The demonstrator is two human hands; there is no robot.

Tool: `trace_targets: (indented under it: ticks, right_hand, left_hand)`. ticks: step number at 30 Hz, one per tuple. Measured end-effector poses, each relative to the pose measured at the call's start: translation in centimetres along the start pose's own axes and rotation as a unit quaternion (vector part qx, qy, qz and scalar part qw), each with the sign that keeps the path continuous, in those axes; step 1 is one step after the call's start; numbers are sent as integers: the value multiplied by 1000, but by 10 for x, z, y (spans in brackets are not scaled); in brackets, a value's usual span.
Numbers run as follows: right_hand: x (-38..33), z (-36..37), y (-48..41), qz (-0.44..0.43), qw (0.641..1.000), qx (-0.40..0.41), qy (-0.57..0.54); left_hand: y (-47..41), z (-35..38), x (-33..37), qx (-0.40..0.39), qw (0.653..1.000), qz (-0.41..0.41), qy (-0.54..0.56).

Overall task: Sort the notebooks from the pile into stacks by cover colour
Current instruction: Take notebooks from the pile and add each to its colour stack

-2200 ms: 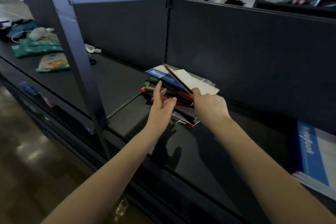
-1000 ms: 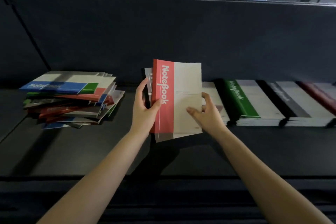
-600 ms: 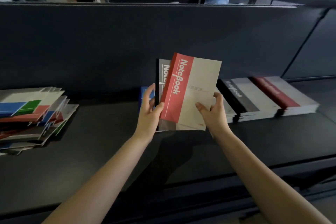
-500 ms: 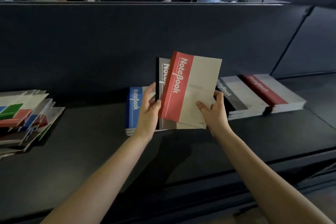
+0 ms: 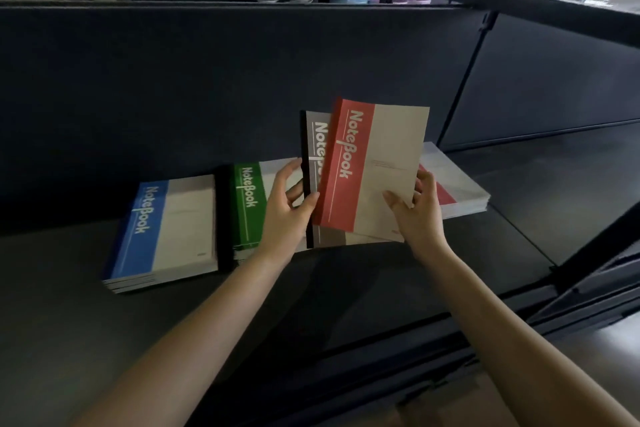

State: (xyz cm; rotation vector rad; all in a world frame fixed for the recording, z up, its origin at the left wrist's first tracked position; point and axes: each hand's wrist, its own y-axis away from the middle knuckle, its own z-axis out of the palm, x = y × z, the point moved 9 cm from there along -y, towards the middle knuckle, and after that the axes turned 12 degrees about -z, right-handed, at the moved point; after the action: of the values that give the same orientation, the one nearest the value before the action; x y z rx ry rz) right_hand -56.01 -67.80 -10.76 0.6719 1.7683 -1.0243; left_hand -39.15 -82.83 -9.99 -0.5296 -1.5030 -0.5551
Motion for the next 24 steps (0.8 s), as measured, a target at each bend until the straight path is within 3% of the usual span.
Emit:
trace_targets:
  ticks: [10,16,21,24]
  right_hand:
    - [31,-77,-35,28,998,17,54]
    - [48,-104,-54,40,993,44,100]
    - [53,-133,-75,34,980,61,185]
    - [57,-142,-89,35,964,44,261]
  left_hand:
    - [-17,89,1,-76,995,-3,-57]
    - [-28,83,-4,34,991,-2,-128]
    - [-42,83,-10,44,956,-24,-289]
    - [-43,104,-23,-8,885,-26,-464]
